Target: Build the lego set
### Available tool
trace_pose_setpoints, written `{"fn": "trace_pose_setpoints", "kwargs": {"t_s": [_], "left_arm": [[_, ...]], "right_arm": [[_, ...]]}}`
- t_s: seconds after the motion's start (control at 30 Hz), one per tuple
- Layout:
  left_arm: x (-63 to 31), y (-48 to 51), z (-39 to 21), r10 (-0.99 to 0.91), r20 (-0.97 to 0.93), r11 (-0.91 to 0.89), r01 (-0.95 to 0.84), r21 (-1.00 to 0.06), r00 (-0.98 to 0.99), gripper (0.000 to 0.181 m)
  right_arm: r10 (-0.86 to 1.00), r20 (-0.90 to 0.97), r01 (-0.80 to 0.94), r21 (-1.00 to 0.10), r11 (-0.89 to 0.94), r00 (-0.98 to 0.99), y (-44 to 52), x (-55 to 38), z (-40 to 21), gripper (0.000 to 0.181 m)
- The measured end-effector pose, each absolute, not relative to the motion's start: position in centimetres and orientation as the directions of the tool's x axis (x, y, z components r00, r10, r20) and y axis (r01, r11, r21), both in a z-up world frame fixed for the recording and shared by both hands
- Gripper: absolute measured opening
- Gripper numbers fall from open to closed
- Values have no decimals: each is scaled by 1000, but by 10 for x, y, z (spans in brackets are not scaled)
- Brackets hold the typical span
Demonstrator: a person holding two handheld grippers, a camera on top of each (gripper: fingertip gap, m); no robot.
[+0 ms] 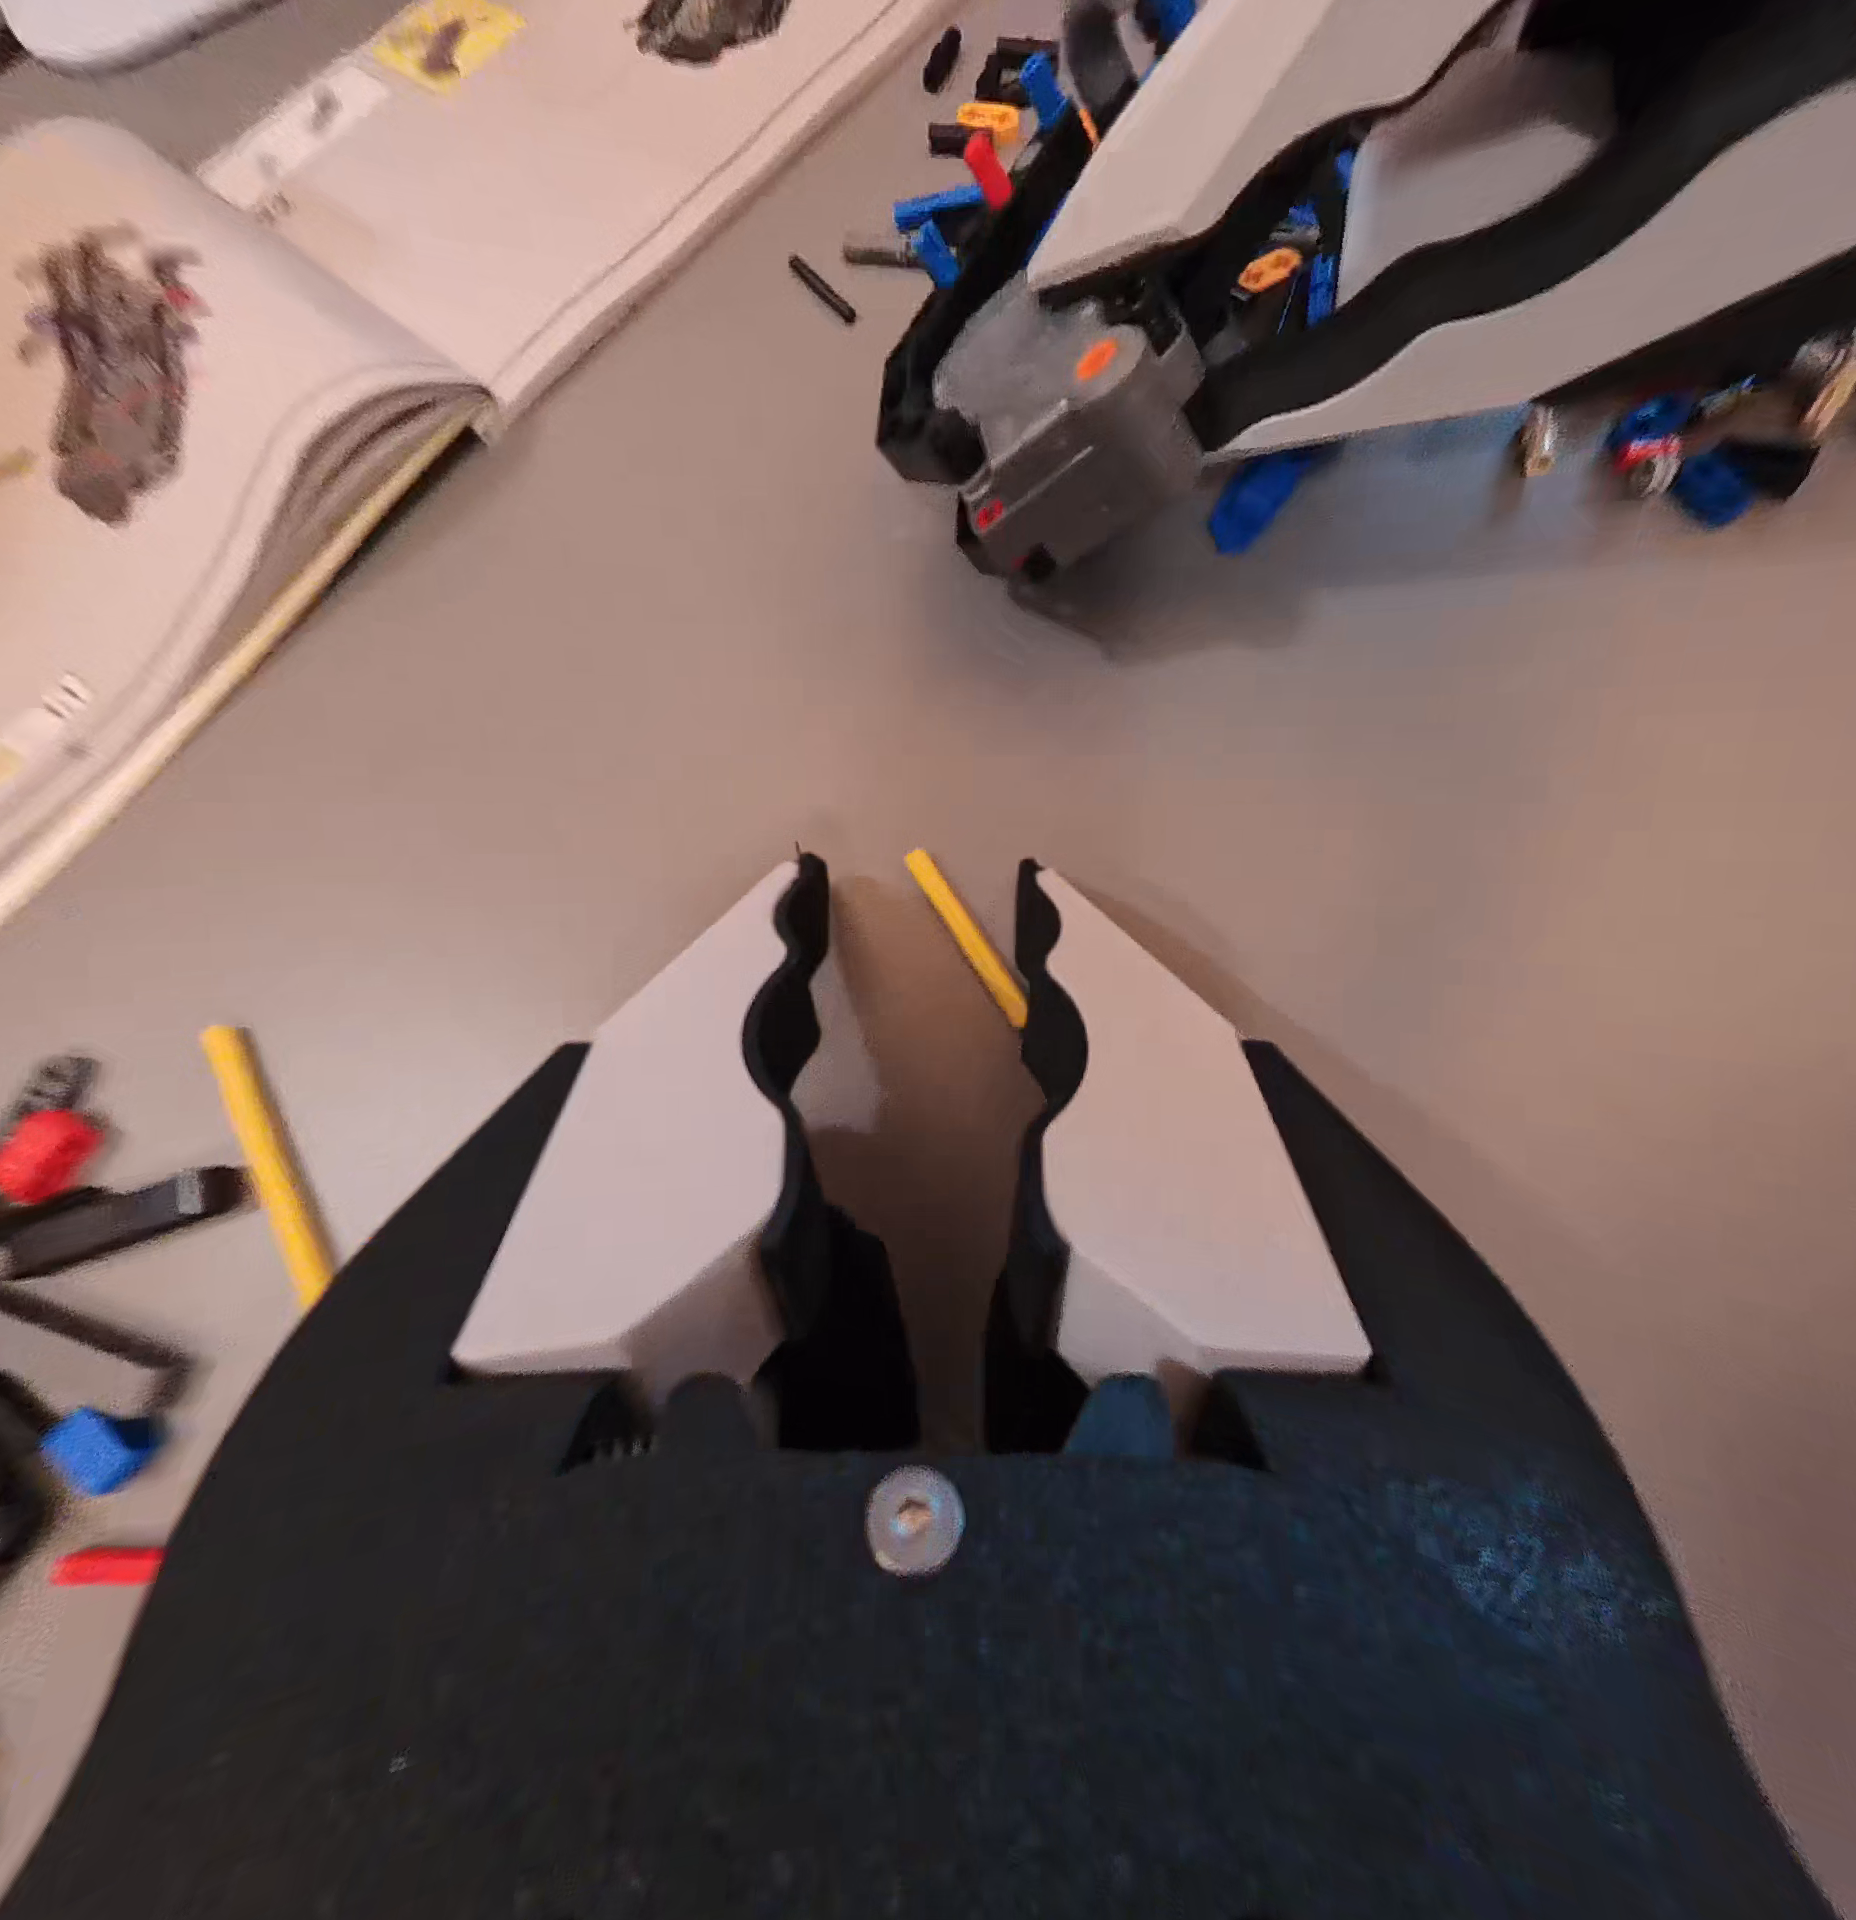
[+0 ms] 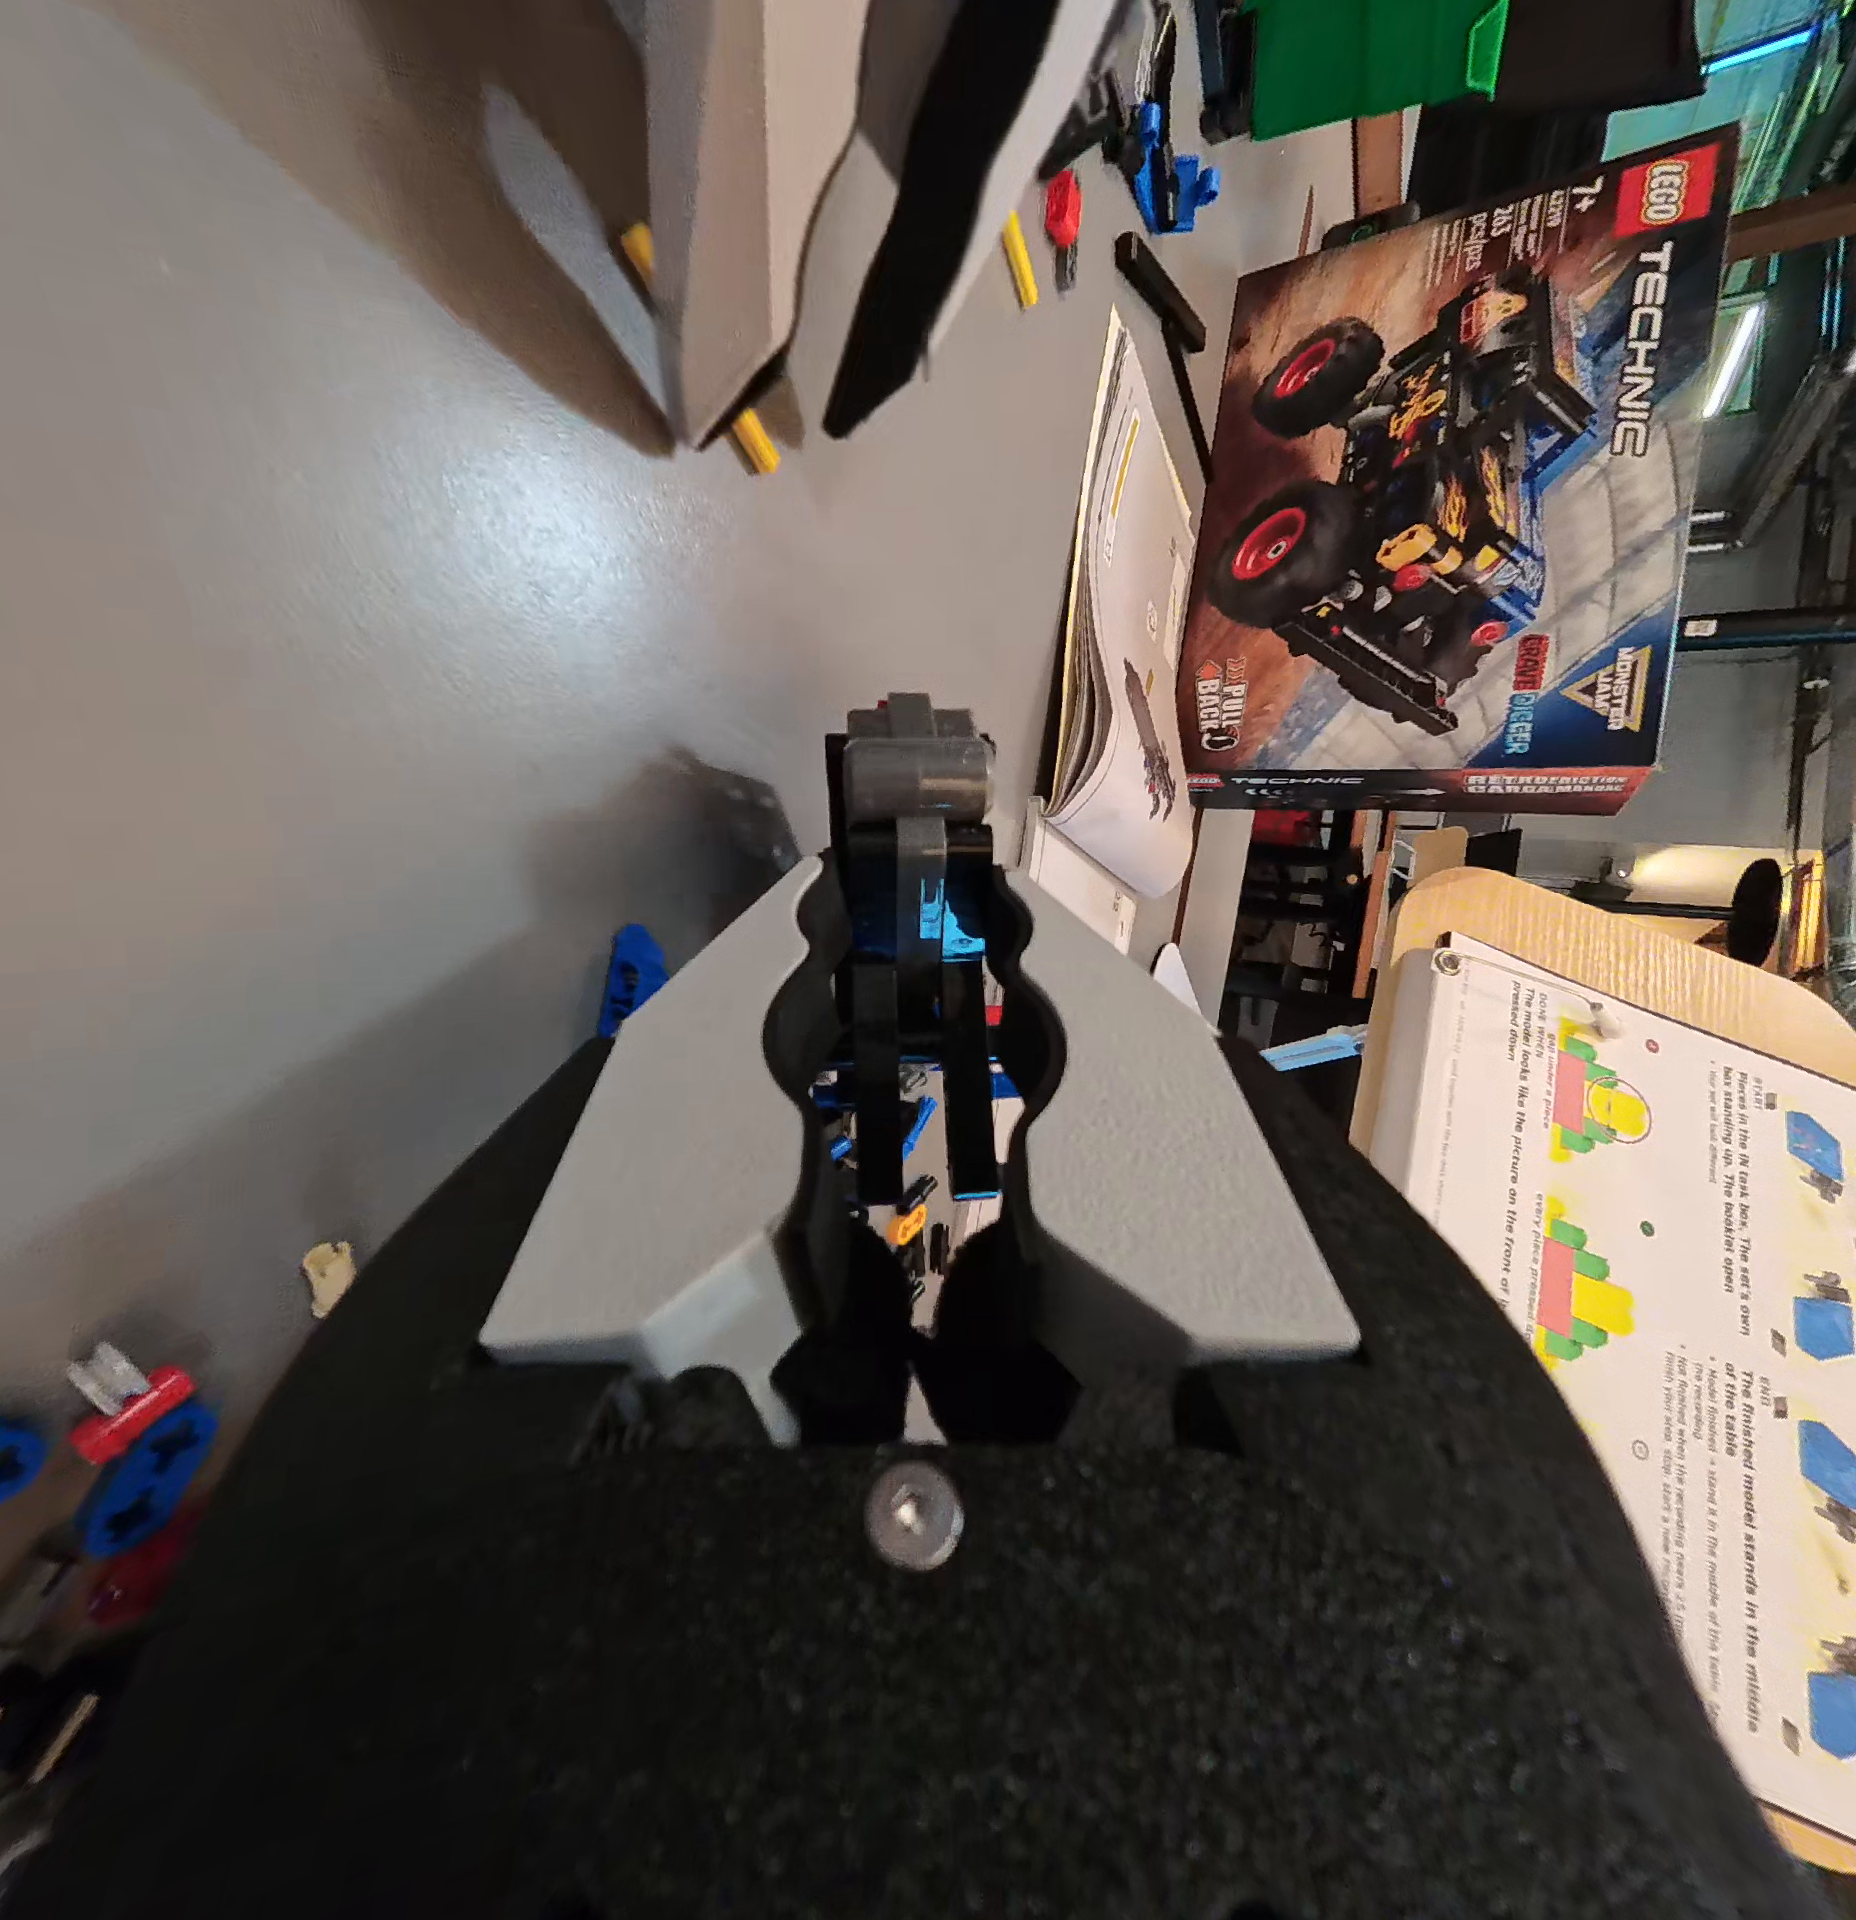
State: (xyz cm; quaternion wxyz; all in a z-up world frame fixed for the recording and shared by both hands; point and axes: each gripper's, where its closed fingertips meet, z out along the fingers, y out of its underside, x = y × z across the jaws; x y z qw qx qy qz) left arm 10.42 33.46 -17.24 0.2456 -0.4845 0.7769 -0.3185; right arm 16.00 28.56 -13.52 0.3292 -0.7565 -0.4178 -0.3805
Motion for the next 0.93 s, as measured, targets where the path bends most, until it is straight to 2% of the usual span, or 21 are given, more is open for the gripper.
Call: {"fn": "trace_pose_setpoints", "kwargs": {"t_s": [0.03,0.07,0.13,0.17,0.4,0.6,0.8,0.93], "left_arm": [[105,332,-174,-920,-34,285,-611,-738,-389,33],[106,333,-174,-930,-28,266,-620,-738,-366,32],[105,337,-175,-947,-46,246,-630,-736,-316,8],[104,336,-175,-952,-51,241,-634,-735,-302,3],[101,336,-175,-943,-113,293,-617,-731,-314,2],[98,323,-160,-845,-244,469,-438,-767,-476,2],[97,303,-117,-827,-109,297,-265,-917,-551,2],[99,310,-127,-830,-65,297,-338,-893,-555,2]], "right_arm": [[382,851,881,-178,-438,362,286,161,-136,25],[385,848,880,-179,-440,365,285,162,-137,25],[382,847,879,-187,-439,371,285,162,-137,25],[381,845,878,-192,-439,375,285,163,-137,26],[377,853,883,-183,-432,361,285,160,-133,25],[371,860,894,-192,-404,352,290,148,-131,25],[360,865,903,-206,-377,348,294,139,-128,25],[390,853,906,-198,-373,347,294,135,-136,25]]}}
